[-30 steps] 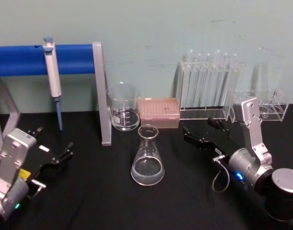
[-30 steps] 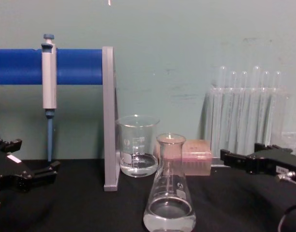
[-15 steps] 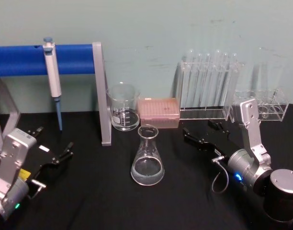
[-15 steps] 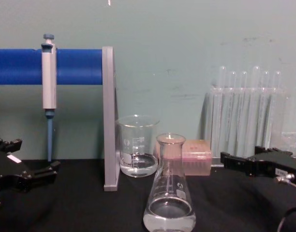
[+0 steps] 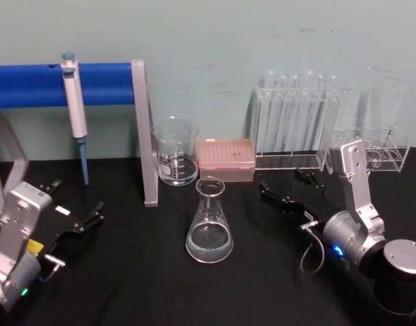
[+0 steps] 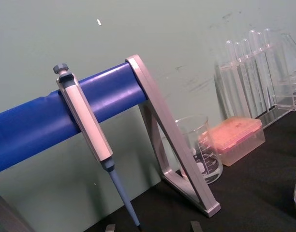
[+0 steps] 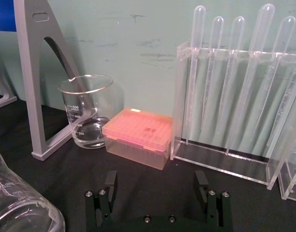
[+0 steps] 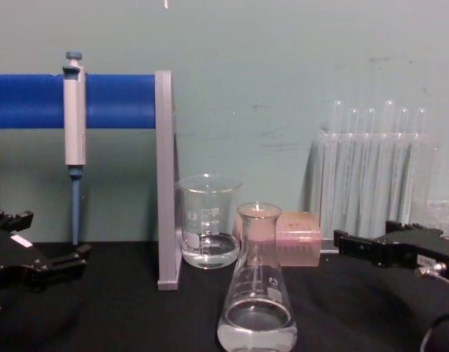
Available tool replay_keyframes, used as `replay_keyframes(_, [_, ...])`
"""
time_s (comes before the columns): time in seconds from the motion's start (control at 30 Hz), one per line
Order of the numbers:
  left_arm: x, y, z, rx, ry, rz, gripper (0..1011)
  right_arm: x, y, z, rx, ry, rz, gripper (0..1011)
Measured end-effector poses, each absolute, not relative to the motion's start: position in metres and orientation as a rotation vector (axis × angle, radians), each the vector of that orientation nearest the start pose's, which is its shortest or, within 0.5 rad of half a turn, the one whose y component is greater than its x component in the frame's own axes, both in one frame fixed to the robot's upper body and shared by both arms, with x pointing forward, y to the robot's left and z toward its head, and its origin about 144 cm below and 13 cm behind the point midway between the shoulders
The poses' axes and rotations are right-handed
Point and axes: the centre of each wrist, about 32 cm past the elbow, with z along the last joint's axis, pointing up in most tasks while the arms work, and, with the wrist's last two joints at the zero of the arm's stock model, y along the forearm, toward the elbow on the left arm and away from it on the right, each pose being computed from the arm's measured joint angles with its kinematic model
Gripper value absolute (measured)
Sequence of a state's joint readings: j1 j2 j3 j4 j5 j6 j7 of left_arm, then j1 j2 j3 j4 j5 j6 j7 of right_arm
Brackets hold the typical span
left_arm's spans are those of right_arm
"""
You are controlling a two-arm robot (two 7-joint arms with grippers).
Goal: Grasp the erlenmeyer flask with one hand, shake it three times, then place it back.
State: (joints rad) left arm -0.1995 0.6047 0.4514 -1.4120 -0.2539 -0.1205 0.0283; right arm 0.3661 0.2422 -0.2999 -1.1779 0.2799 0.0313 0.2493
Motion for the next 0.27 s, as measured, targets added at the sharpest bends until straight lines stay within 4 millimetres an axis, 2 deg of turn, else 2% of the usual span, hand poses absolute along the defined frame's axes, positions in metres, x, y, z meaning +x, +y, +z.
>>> replay_keyframes(0.27, [0.4886, 0.3097, 1.1398, 0.304, -0.285, 1.248, 1001, 0.5528, -0.2418, 1.1429, -0.125, 0.061, -1.143, 1000])
